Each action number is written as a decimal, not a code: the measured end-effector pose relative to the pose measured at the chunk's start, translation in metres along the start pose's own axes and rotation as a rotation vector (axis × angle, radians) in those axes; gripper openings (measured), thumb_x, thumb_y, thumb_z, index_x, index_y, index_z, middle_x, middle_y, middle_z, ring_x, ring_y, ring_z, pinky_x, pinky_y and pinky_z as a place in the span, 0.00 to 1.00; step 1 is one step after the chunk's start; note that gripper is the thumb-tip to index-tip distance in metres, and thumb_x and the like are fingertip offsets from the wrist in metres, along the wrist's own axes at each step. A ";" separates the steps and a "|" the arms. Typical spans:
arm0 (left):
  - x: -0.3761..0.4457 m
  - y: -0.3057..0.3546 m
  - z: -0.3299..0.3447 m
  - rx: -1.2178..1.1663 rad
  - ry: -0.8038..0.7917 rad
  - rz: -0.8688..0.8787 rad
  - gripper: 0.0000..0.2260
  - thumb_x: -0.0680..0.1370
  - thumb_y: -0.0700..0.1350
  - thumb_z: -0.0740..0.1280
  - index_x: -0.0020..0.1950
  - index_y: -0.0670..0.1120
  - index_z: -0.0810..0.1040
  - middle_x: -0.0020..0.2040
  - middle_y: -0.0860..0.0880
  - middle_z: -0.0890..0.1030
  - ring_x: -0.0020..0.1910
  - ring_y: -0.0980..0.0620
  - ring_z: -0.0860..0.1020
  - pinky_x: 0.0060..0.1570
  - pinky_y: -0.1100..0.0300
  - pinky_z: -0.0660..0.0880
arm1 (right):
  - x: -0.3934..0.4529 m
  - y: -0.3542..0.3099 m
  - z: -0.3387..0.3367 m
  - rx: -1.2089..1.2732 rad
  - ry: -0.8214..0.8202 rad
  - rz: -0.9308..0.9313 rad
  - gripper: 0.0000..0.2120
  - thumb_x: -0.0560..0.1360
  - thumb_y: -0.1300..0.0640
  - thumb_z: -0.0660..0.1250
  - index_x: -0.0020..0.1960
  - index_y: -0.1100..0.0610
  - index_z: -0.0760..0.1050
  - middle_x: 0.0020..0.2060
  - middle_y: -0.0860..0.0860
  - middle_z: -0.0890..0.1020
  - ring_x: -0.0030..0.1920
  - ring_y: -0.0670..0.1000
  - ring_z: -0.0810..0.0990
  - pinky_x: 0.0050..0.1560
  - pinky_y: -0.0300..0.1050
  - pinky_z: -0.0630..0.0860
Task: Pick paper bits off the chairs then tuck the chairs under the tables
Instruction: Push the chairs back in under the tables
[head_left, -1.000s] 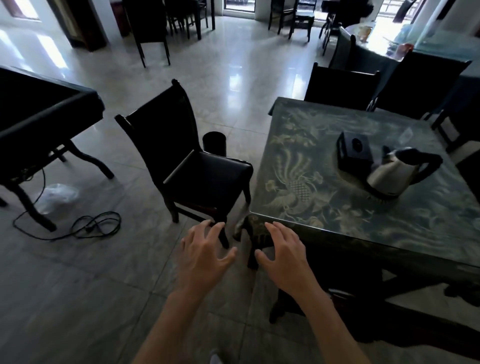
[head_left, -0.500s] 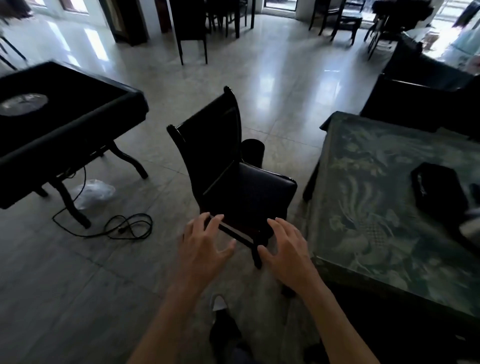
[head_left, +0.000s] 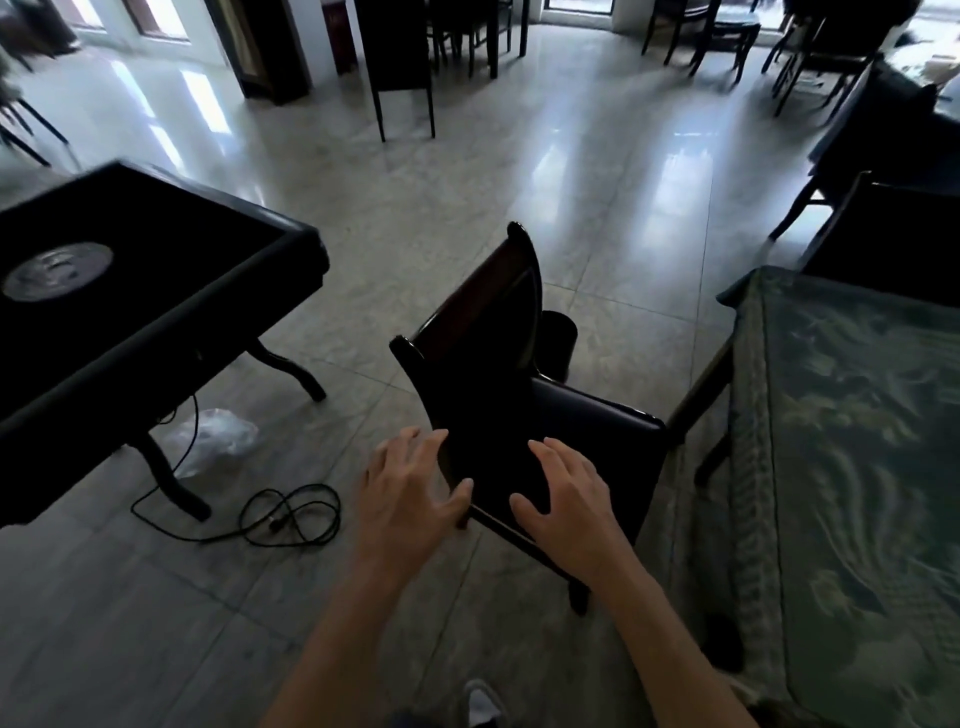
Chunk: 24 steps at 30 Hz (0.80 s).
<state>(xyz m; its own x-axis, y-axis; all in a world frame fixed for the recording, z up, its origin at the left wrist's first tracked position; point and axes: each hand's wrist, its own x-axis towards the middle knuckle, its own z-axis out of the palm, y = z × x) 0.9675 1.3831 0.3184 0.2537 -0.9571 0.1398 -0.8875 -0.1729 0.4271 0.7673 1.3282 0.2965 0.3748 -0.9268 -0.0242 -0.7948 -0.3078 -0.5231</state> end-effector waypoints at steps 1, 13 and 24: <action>0.014 -0.009 -0.002 0.000 -0.002 0.007 0.28 0.73 0.60 0.68 0.71 0.52 0.70 0.69 0.47 0.71 0.68 0.45 0.68 0.64 0.48 0.69 | 0.013 -0.007 0.003 -0.003 0.000 0.002 0.33 0.76 0.41 0.64 0.77 0.50 0.58 0.76 0.50 0.62 0.77 0.52 0.57 0.75 0.54 0.58; 0.181 -0.139 -0.021 -0.009 -0.071 0.146 0.30 0.72 0.66 0.59 0.70 0.54 0.67 0.67 0.47 0.72 0.65 0.44 0.71 0.62 0.48 0.72 | 0.168 -0.103 0.057 -0.016 0.086 0.159 0.34 0.75 0.41 0.65 0.77 0.50 0.59 0.76 0.50 0.63 0.76 0.53 0.58 0.75 0.53 0.58; 0.310 -0.214 -0.057 -0.026 -0.147 0.275 0.32 0.71 0.67 0.58 0.72 0.55 0.66 0.70 0.47 0.70 0.69 0.45 0.68 0.64 0.46 0.70 | 0.283 -0.182 0.091 0.019 0.155 0.280 0.35 0.74 0.42 0.68 0.77 0.50 0.60 0.76 0.51 0.62 0.76 0.53 0.57 0.75 0.52 0.58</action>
<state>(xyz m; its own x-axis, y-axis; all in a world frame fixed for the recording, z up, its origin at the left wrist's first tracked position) 1.2575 1.1368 0.3212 -0.0547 -0.9908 0.1238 -0.9047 0.1016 0.4138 1.0616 1.1411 0.3073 0.0645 -0.9971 -0.0398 -0.8469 -0.0336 -0.5307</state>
